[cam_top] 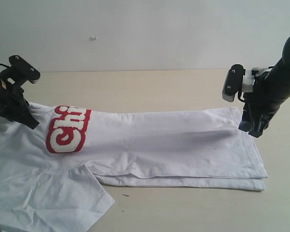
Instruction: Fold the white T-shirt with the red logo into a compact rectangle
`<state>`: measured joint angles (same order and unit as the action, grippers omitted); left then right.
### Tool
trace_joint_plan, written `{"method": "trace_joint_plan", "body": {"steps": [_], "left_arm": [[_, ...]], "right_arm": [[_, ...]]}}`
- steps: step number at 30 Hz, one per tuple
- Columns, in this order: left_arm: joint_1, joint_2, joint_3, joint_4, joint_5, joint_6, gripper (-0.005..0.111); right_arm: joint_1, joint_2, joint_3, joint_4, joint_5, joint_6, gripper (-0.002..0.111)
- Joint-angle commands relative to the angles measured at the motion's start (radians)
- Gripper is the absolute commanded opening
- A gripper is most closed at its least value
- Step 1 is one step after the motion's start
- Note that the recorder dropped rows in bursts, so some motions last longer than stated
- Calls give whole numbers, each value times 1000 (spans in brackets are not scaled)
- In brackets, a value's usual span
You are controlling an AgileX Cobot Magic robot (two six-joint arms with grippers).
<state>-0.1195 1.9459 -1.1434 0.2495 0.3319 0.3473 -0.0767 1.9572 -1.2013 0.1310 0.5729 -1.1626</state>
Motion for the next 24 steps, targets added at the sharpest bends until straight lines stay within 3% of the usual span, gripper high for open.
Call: {"method": "trace_joint_plan", "body": {"steps": [1,4,5,6,11,17,24], "left_arm": [[3,12,4,4,-42,-21,46],[3,14,4,4,-60,-21,81],[3,14,4,9,-66,-13,100],[3,14,4,28,-69,-6,106],[47,8,-14,132,-95,-35,105],[171,-15,-47,132,-66,-308,105],[206,-40,-47,99,231,-310,105]], "right_arm": [[-5,2,-2,13,-21,13,59],[-5,2,-2,59,-19,13,59],[-5,2,-2,59,-3,13,59],[-5,2,-2,59,8,13,59],[-5,2,-2,67,51,13,59],[-5,2,-2,83,63,13,59],[-5,2,-2,151,135,13,59]]}}
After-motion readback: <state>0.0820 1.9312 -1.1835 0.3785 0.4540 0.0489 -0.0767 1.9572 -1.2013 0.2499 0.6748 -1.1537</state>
